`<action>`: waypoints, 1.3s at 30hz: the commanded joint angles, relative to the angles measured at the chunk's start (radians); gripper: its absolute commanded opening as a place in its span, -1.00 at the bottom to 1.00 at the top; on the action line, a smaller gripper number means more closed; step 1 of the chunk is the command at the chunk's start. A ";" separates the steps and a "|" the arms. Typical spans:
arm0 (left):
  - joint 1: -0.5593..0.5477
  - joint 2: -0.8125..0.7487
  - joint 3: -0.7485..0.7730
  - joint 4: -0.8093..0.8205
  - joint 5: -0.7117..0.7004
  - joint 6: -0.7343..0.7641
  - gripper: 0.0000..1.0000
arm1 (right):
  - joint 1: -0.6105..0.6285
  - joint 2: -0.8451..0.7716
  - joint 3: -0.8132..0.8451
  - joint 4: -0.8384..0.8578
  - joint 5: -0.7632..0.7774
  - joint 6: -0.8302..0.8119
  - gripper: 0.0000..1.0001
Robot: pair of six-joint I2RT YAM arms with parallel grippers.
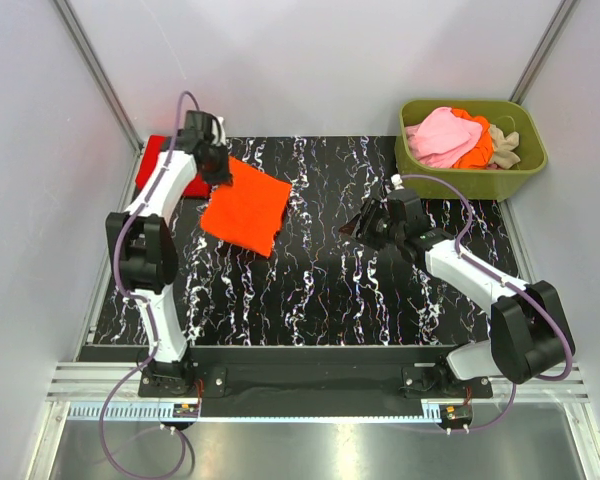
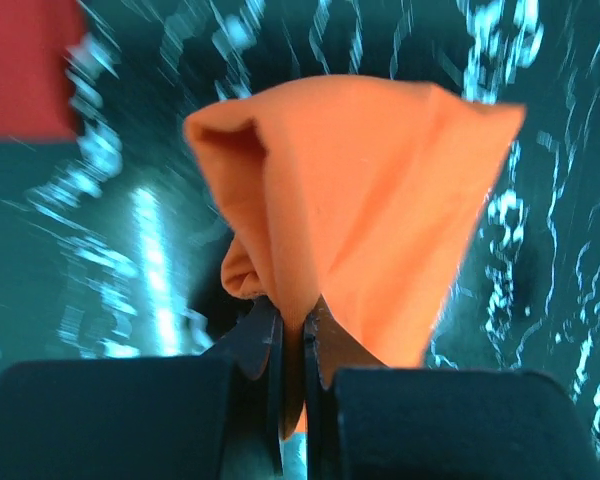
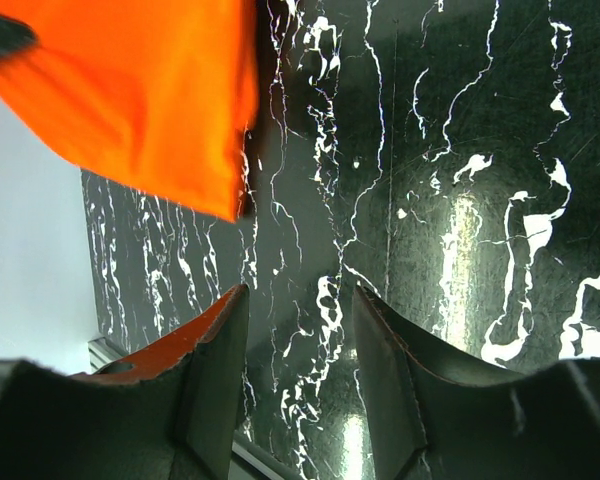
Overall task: Fold and stack the t-shirts
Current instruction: Neatly place the folded tshirt to the corner
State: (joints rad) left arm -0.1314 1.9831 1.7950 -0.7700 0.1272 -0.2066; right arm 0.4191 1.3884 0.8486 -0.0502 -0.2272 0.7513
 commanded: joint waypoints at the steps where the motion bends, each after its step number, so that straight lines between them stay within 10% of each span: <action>1: 0.090 0.017 0.093 -0.002 -0.008 0.084 -1.00 | 0.001 -0.022 0.040 0.016 0.003 -0.027 0.06; 13: 0.220 0.213 0.477 0.011 0.025 0.271 -1.00 | -0.002 0.095 0.125 0.041 0.025 -0.104 0.08; 39: 0.345 0.273 0.489 0.303 -0.101 0.239 -1.00 | -0.054 0.359 0.274 0.125 -0.050 -0.122 0.10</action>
State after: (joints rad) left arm 0.1806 2.2463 2.2490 -0.6071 0.0635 0.0437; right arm 0.3798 1.7294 1.0706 0.0261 -0.2562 0.6502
